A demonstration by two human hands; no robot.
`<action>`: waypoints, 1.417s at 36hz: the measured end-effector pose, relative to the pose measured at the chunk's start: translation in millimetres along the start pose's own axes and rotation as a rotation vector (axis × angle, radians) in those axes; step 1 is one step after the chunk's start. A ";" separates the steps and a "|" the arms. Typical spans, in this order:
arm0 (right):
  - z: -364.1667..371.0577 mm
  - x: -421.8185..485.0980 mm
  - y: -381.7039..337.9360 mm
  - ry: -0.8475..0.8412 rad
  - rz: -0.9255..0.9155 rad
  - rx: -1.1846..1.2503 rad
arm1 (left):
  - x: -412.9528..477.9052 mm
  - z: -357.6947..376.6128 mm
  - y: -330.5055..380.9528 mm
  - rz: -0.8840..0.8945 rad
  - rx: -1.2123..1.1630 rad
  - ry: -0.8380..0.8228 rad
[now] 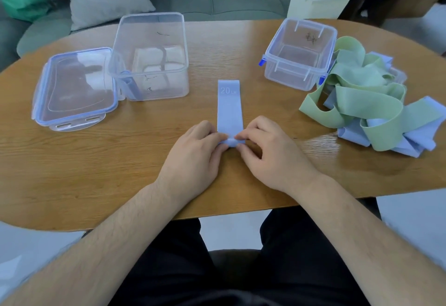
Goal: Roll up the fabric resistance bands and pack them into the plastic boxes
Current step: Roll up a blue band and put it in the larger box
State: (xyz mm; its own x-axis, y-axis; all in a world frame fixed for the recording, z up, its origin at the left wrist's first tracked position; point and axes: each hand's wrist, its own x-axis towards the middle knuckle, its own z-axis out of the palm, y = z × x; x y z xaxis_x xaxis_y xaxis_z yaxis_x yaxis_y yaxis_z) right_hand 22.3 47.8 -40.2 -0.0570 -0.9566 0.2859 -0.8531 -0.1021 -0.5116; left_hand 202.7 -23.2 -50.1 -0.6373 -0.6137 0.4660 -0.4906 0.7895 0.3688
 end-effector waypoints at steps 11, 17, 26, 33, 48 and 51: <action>2.8 2.5 3.9 0.060 0.029 0.085 | 6.5 -0.1 -13.8 0.035 -0.104 -0.032; 3.1 5.9 11.1 0.051 0.047 0.088 | 13.3 6.4 -22.4 0.059 -0.060 -0.010; 4.9 17.8 19.7 0.088 0.039 0.124 | 22.7 7.5 -20.6 0.054 -0.013 -0.015; 1.5 22.6 17.3 0.078 0.000 0.179 | 23.7 7.5 -27.9 0.004 -0.106 -0.025; 9.2 35.7 24.5 0.112 0.056 0.129 | 35.0 8.3 -37.7 0.024 -0.132 -0.075; 11.2 41.2 25.8 0.121 0.077 0.134 | 39.3 11.7 -41.5 -0.001 -0.144 -0.036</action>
State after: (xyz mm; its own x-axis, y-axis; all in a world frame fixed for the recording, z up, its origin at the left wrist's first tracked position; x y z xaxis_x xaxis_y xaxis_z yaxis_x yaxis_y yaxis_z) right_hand 3.7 2.7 -50.8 -0.1880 -0.9241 0.3327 -0.7679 -0.0729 -0.6364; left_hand 191.0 -80.0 -56.6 -0.6593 -0.6115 0.4375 -0.4023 0.7784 0.4819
